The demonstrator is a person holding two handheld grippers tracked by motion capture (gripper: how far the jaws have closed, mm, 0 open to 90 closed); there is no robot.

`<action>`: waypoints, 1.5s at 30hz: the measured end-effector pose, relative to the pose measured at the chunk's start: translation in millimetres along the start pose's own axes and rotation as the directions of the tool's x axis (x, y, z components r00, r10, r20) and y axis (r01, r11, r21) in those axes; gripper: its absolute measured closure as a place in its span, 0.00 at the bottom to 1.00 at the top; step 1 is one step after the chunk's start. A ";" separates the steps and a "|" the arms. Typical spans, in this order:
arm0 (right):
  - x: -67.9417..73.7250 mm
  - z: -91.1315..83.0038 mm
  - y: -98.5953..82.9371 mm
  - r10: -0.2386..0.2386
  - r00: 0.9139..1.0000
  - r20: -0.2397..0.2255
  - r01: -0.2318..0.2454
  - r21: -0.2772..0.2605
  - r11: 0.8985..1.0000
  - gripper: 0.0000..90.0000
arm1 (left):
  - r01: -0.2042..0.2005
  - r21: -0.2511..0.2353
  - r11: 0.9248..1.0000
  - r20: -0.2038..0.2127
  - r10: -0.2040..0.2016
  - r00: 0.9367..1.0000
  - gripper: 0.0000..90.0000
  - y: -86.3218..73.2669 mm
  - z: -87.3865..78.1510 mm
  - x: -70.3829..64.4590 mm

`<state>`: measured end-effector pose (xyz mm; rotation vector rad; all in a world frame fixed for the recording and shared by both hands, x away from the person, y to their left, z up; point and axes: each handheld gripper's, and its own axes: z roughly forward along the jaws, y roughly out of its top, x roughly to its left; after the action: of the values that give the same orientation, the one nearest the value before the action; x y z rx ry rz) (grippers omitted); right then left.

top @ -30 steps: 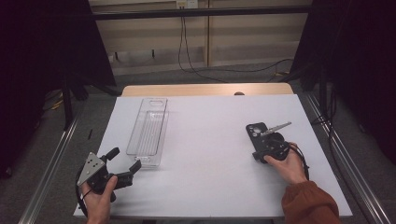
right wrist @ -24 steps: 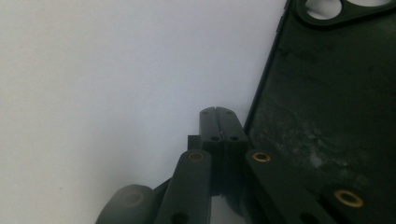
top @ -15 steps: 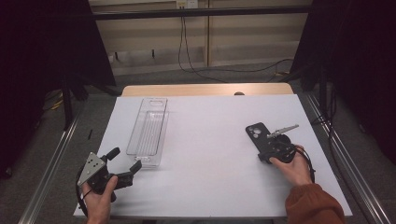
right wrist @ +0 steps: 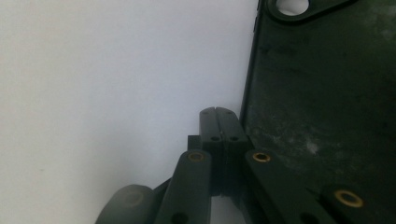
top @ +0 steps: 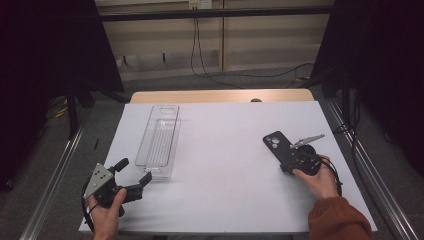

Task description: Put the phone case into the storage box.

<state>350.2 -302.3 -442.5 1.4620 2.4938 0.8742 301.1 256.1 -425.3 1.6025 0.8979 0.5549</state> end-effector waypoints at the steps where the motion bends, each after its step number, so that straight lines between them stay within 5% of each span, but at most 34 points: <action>1: 0.0 0.0 0.0 0.000 1.000 0.000 0.000 0.000 1.000 1.00 | -0.001 0.000 1.000 0.001 0.001 1.000 0.03 0.0 0.0 0.0; 7: -1.8 -1.2 -2.0 0.010 1.000 -0.005 -0.010 -0.014 1.000 1.00 | -0.001 -0.006 1.000 0.003 0.001 1.000 0.03 0.6 0.2 -1.3; 13: 2.1 -11.2 0.6 -0.017 1.000 -0.013 0.016 -0.100 0.995 0.94 | -0.002 0.000 1.000 -0.001 0.002 1.000 0.03 0.1 0.0 -0.1; 14: 0.8 -16.9 0.2 -0.021 1.000 -0.020 0.018 -0.142 0.990 0.82 | 0.000 -0.002 1.000 -0.001 0.000 1.000 0.03 0.1 -0.1 -0.3; 20: 5.3 -24.2 1.1 -0.060 0.998 -0.002 0.058 -0.217 0.975 0.55 | -0.002 -0.002 1.000 0.003 0.002 1.000 0.03 0.2 1.1 -0.7; 21: 7.2 -26.6 2.1 -0.068 0.998 0.003 0.067 -0.242 0.968 0.43 | 0.000 -0.003 1.000 0.002 0.000 1.000 0.03 0.1 1.2 -0.5; 25: 8.2 -27.9 2.9 -0.062 0.998 0.014 0.063 -0.263 0.963 0.27 | -0.001 -0.003 1.000 0.002 0.001 1.000 0.03 0.1 1.3 -0.5; 27: 6.9 -29.0 3.3 -0.062 0.998 0.009 0.063 -0.274 0.960 0.08 | -0.006 0.002 1.000 0.005 0.006 1.000 0.03 0.0 1.7 -0.8; 30: 6.6 -32.8 3.6 -0.078 0.997 -0.008 0.073 -0.282 0.957 0.01 | -0.005 0.002 1.000 0.004 0.005 1.000 0.03 0.0 1.7 -0.5; 35: 5.5 -38.5 4.6 -0.058 0.998 -0.023 0.048 -0.303 0.952 0.08 | -0.008 0.003 1.000 0.004 0.008 1.000 0.03 0.3 2.0 -0.6; 38: 0.5 -38.8 5.3 -0.026 0.999 0.023 0.032 -0.324 0.946 0.13 | -0.006 0.004 1.000 0.004 0.006 1.000 0.03 0.0 2.5 -0.4; 45: -16.4 -40.5 16.3 -0.001 0.999 0.051 0.013 -0.236 0.972 0.07 | -0.007 0.005 1.000 0.004 0.007 1.000 0.03 0.0 2.9 -0.1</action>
<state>355.9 -326.8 -403.3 1.3771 2.2648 1.0763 303.2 254.3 -426.0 1.6112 0.8917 0.5551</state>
